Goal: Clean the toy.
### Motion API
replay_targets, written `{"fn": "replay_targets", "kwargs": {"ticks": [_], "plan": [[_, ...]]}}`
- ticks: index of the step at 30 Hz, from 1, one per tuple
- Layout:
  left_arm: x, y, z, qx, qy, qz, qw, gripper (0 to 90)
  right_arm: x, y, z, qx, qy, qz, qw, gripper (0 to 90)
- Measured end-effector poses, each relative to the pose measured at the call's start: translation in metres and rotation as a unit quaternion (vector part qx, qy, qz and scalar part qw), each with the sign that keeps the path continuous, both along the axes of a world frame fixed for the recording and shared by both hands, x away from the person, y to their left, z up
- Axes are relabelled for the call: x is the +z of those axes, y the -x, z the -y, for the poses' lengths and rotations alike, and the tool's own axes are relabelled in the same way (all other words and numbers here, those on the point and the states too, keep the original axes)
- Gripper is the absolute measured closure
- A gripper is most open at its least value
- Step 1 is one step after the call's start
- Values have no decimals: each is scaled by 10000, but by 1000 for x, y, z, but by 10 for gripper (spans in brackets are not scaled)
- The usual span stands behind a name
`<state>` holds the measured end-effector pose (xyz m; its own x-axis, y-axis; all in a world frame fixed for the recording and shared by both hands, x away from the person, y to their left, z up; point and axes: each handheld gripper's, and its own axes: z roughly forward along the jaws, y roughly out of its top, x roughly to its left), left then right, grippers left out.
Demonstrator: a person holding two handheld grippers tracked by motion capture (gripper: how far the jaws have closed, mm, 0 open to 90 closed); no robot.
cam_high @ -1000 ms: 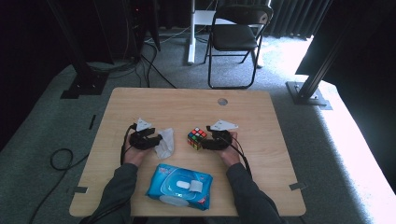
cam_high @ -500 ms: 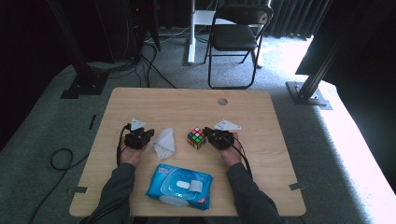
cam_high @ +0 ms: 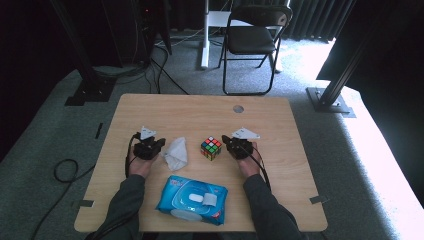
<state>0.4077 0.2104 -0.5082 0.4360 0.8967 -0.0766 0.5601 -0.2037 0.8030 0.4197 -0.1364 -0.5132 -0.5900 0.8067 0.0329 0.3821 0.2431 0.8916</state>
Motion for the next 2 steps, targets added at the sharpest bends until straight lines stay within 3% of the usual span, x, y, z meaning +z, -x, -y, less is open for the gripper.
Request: {"fn": "replay_targets", "kwargs": {"ticks": [2], "plan": [[0, 0, 0, 0, -14, 6, 10000, 900, 0, 0, 0, -1, -3, 0, 10000, 900]]}}
